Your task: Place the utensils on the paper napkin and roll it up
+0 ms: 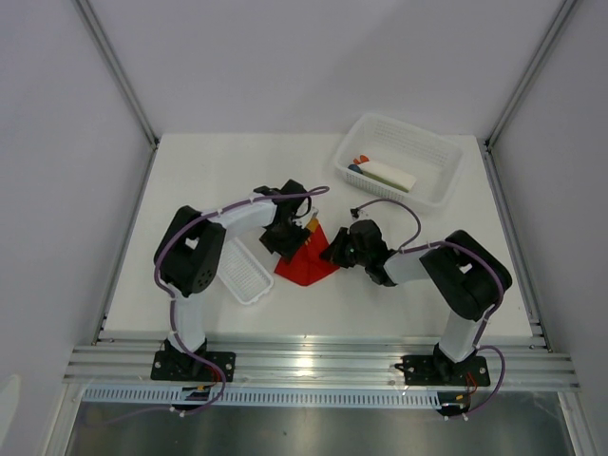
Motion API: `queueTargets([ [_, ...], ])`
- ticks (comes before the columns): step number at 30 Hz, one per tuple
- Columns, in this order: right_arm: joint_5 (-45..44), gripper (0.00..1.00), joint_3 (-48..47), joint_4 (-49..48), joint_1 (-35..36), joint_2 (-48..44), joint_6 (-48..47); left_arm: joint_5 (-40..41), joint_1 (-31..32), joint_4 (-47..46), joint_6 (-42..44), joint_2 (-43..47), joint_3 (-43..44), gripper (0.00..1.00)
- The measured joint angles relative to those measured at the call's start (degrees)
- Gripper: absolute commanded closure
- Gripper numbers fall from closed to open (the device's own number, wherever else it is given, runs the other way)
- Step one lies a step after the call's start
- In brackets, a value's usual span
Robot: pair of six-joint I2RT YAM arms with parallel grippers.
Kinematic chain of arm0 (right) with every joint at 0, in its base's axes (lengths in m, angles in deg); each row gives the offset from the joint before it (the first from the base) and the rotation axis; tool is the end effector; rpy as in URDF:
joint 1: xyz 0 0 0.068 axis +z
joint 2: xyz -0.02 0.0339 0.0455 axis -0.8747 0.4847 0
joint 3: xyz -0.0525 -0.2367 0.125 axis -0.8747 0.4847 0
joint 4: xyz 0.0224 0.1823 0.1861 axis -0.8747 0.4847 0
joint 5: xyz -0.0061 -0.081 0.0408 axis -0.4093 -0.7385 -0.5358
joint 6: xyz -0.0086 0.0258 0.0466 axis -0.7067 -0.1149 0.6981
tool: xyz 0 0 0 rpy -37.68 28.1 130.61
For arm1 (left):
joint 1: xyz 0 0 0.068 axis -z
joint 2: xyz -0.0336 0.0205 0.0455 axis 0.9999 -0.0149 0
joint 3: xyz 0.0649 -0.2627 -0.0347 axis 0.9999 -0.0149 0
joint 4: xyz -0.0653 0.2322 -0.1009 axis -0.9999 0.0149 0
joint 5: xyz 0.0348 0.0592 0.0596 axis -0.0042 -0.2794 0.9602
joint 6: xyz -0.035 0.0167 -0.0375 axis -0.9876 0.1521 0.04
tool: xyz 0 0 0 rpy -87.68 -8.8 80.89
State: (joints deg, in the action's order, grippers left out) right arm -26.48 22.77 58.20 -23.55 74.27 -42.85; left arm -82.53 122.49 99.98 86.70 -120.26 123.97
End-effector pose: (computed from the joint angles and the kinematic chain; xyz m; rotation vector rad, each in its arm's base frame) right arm 0.2614 0.2062 0.1200 0.1019 2.3085 0.9593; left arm 0.3156 -0.2082 0.1634 0.9532 2.8188 -0.0847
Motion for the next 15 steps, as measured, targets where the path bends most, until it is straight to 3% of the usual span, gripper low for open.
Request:
queueTargets([
  [15, -1.73, 0.97, 0.07, 1.25, 0.61, -0.79, -0.24, -10.03, -0.20, 5.01, -0.85, 0.22, -1.73, 0.43],
])
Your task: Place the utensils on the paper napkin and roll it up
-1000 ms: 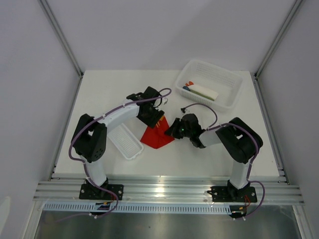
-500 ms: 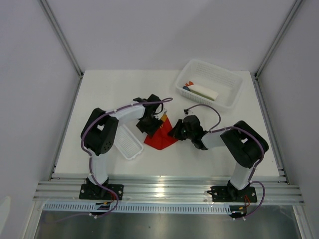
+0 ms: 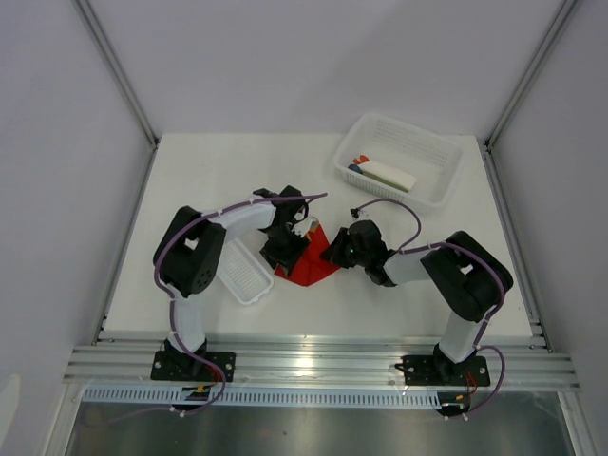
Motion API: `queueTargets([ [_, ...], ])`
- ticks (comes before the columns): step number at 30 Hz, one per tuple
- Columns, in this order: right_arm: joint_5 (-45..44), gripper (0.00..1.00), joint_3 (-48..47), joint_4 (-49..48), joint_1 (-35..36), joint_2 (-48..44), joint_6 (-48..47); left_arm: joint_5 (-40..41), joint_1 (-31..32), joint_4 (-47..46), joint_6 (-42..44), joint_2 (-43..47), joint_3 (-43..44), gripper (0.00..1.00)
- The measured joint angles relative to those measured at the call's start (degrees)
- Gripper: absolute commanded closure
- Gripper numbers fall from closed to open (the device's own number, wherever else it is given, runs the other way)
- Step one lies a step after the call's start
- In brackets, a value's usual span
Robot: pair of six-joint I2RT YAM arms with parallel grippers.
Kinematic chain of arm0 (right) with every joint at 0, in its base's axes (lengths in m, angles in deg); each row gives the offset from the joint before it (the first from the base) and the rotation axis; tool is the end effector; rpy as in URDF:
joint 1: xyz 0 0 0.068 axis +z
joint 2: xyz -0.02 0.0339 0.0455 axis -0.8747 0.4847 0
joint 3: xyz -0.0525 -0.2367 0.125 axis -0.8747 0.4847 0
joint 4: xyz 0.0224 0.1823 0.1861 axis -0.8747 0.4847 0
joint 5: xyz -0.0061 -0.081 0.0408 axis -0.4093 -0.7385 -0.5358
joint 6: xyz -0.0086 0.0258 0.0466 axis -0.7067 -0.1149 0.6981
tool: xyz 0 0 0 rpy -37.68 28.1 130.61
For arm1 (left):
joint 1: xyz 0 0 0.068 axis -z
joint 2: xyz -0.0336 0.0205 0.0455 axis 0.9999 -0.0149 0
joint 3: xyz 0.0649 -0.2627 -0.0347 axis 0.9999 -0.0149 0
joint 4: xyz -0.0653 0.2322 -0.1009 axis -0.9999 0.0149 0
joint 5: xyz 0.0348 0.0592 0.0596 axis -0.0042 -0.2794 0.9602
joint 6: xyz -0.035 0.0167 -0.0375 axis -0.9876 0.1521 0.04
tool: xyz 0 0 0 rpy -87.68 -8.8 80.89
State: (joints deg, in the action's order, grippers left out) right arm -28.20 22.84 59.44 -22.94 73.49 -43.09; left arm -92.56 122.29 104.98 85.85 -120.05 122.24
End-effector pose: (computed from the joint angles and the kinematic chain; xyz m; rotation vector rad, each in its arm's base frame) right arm 0.2586 0.2072 0.1219 0.1045 2.3100 0.9278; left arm 0.2998 -0.2038 0.1566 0.9782 2.9599 -0.3085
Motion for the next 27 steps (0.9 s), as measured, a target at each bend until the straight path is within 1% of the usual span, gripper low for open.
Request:
queueTargets([
  [7, -0.70, 0.97, 0.02, 0.35, 0.13, -0.22, -0.15, -2.12, -0.22, 0.83, -0.13, 0.00, -0.50, 0.52],
  [10, -0.90, 0.97, 0.02, 0.61, 0.15, -0.42, -0.26, -3.13, -0.28, 0.87, -0.22, 0.00, -0.61, 0.62],
  [13, -1.07, 0.98, 0.00, 0.92, 0.20, -0.57, -0.46, -3.67, -0.33, 0.98, -0.35, 0.00, -0.63, 0.74],
  [14, -1.09, 0.97, 0.02, 1.05, 0.22, -0.63, -0.50, -3.93, -0.39, 1.01, -0.37, 0.00, -0.63, 0.81],
  [16, -1.09, 0.97, 0.02, 1.11, 0.24, -0.70, -0.66, -4.31, -0.46, 1.05, -0.44, 0.00, -0.63, 0.88],
  [17, -1.07, 0.98, 0.00, 1.14, 0.24, -0.72, -0.72, -4.46, -0.50, 1.05, -0.42, 0.00, -0.63, 0.95],
  [18, -1.05, 0.97, 0.00, 1.16, 0.24, -0.72, -0.90, -4.52, -0.55, 1.05, -0.39, 0.00, -0.63, 0.98],
  [19, -1.05, 0.98, 0.00, 1.16, 0.24, -0.72, -1.01, -4.52, -0.57, 1.05, -0.39, 0.00, -0.63, 0.99],
  [27, -1.07, 0.98, 0.02, 1.55, 0.24, -0.96, -1.55, -5.40, -0.61, 2.45, -0.09, 1.53, 1.05, 0.99],
])
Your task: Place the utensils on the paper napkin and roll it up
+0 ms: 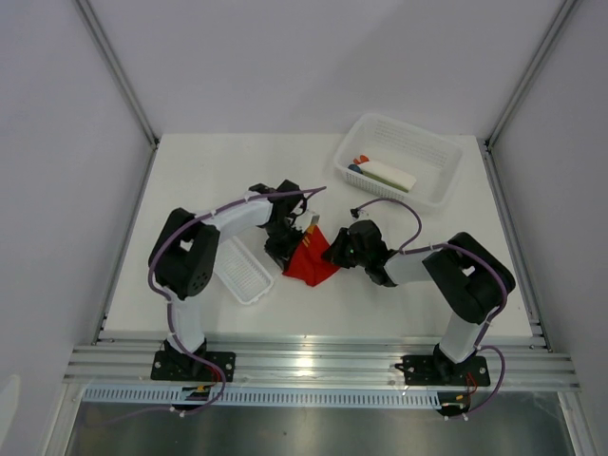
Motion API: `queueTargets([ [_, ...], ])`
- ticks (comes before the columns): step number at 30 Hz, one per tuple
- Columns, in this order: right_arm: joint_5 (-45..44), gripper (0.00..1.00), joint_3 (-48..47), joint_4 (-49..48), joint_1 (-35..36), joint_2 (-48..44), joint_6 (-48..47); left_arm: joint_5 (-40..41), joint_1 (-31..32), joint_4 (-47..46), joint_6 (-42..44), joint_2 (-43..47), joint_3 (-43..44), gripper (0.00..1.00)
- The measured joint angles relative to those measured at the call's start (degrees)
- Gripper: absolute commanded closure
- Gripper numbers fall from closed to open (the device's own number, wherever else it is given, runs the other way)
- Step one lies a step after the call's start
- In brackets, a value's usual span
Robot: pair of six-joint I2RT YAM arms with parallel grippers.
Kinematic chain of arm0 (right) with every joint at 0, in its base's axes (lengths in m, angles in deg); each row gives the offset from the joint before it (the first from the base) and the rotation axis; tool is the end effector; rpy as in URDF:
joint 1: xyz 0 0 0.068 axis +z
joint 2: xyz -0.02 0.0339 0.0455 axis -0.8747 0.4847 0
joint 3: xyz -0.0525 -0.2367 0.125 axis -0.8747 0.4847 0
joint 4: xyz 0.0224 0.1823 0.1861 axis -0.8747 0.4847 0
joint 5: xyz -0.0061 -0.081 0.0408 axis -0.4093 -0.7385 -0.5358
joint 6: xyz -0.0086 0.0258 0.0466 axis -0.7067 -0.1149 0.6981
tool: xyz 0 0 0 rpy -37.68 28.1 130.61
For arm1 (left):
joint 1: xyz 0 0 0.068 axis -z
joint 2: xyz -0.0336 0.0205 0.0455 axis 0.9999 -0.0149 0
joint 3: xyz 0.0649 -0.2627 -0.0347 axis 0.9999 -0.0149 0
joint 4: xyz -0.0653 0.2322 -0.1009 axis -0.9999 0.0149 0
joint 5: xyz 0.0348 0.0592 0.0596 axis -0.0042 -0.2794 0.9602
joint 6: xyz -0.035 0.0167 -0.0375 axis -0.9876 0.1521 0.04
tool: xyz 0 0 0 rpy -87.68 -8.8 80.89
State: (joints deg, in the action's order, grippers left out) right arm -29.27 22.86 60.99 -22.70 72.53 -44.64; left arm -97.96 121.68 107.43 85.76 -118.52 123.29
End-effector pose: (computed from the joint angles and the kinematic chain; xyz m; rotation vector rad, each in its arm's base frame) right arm 0.2567 0.2066 0.1245 0.0808 2.3114 0.8918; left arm 0.2982 -0.2020 0.1707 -0.9585 -2.9449 0.4504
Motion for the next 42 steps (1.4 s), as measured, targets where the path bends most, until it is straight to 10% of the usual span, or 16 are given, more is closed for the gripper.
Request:
queueTargets([
  [42, 3.04, 0.86, -4.63, 12.31, -3.08, -6.54, -5.18, -5.03, 2.54, -2.34, -0.02, -6.25, 18.18, 0.99],
])
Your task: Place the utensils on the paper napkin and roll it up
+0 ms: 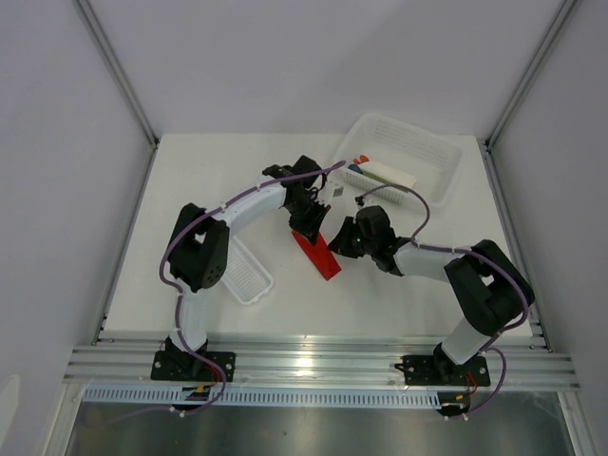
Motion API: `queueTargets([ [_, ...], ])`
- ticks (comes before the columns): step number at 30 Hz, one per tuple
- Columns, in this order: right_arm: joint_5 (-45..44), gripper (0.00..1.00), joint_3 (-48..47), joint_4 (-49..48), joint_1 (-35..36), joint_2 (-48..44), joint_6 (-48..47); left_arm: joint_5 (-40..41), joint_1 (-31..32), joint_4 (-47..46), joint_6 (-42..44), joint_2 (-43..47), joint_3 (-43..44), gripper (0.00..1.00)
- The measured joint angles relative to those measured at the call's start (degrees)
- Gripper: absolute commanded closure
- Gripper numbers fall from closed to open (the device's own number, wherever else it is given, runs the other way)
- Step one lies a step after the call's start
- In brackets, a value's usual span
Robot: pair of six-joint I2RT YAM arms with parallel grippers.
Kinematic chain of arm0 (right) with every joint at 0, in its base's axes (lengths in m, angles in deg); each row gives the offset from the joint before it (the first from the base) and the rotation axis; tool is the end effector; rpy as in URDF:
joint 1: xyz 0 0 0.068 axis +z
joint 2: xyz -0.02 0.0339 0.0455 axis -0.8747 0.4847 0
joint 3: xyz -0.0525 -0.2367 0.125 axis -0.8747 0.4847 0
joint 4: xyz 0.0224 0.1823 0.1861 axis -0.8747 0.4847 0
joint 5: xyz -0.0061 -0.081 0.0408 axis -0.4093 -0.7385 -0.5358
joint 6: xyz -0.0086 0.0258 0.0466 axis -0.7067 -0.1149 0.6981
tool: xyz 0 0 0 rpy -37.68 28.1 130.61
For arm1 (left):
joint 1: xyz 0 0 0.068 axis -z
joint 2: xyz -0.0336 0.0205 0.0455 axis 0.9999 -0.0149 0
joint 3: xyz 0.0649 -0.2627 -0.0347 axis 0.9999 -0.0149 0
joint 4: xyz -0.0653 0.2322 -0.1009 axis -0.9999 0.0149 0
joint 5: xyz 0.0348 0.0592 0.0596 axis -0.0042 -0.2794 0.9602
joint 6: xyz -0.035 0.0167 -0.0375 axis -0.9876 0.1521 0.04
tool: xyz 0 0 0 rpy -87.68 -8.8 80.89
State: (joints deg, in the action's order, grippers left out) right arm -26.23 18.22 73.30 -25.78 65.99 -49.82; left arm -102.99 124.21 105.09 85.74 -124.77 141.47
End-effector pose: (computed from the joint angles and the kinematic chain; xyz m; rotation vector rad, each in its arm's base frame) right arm 0.2678 0.1951 0.1632 0.0077 2.3202 0.8616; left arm 0.3397 -0.2542 0.2160 1.0179 2.6919 -0.6425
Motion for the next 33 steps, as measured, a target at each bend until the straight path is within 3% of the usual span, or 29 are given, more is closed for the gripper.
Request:
queueTargets([
  [7, 2.10, 0.76, -1.11, 2.51, -4.61, 2.16, -2.95, 0.11, 0.04, -0.02, 0.02, -0.02, 0.00, 0.99],
  [17, 7.61, 0.96, -2.62, -0.61, -4.52, 8.92, -4.74, 0.09, 0.33, -0.07, 0.02, -0.15, 0.07, 0.99],
  [33, 15.61, 0.98, 0.83, -9.53, -3.13, 11.10, -0.11, -1.81, 1.55, -0.39, -0.61, -4.02, 1.22, 0.99],
])
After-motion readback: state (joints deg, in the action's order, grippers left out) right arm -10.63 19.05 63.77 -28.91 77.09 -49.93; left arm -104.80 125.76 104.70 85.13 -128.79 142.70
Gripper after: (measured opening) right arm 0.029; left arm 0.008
